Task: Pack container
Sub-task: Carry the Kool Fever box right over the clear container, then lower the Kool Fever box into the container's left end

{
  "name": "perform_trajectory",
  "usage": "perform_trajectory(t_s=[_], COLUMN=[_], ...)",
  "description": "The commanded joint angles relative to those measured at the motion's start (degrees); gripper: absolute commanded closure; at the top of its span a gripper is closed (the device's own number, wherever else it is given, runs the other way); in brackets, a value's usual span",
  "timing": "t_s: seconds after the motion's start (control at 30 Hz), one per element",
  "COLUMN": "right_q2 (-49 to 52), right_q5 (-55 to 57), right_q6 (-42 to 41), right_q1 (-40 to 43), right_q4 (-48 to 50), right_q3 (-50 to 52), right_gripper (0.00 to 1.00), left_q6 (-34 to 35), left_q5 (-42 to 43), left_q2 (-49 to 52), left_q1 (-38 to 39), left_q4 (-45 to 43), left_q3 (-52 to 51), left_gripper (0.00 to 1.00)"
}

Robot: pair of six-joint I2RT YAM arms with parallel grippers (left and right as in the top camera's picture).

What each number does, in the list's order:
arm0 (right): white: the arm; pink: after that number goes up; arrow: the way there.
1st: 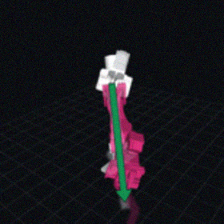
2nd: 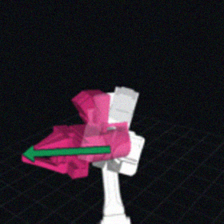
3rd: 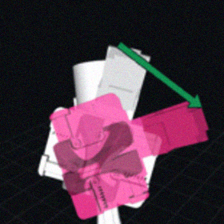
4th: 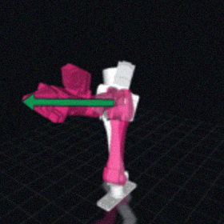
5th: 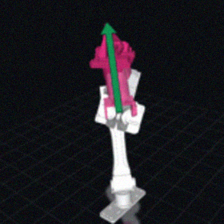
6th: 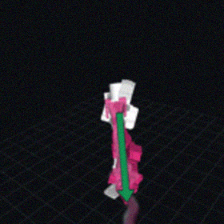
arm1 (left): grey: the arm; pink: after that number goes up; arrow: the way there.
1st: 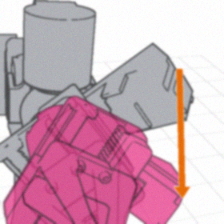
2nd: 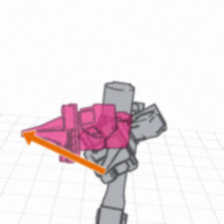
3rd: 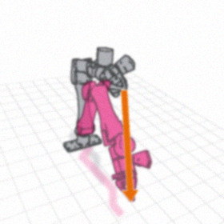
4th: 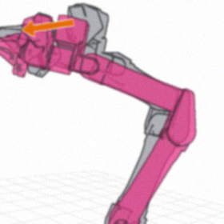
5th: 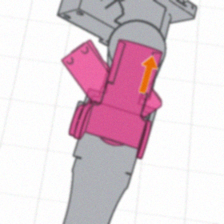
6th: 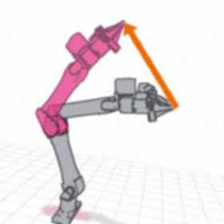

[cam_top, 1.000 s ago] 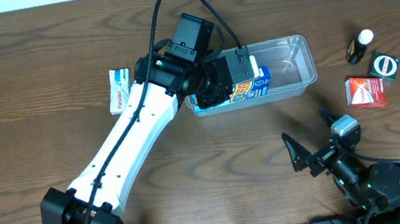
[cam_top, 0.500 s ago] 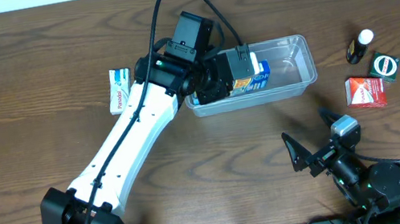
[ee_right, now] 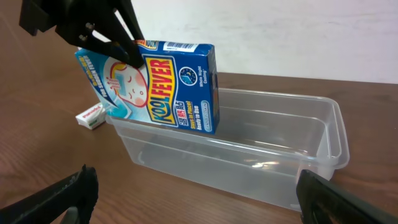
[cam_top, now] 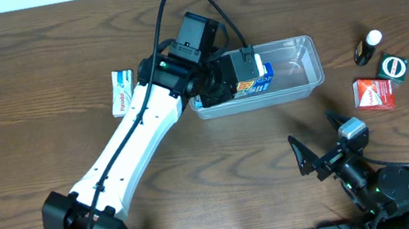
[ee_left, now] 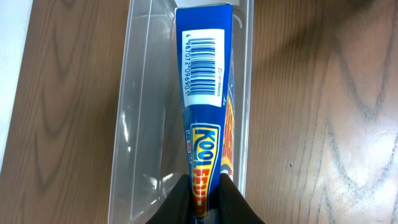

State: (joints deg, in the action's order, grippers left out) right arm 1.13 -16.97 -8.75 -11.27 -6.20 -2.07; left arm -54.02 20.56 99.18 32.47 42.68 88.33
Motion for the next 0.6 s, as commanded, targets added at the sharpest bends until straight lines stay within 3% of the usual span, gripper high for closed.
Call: perform_trajectory(t_s=[0.0, 0.3, 0.57], right_q2=[0.0, 0.0, 0.0], right_q5=[0.0, 0.0, 0.0], right_q6=[-0.6, -0.6, -0.6], right_q1=[0.0, 0.0, 0.0], right_q4=[0.0, 0.0, 0.0], right_q3=[0.3, 0.3, 0.3], right_gripper=[0.01, 0.01, 0.01], left_q6=[0.1, 2.0, 9.6], left_q5=[-0.2, -0.2, -0.2], left_q2=[1.1, 2.3, 4.6], left_q1=[0.0, 0.0, 0.0], left_q4=[-0.2, -1.3, -4.4], left_q3=[0.6, 0.6, 0.6], left_gripper=[0.86, 0.86, 0.86])
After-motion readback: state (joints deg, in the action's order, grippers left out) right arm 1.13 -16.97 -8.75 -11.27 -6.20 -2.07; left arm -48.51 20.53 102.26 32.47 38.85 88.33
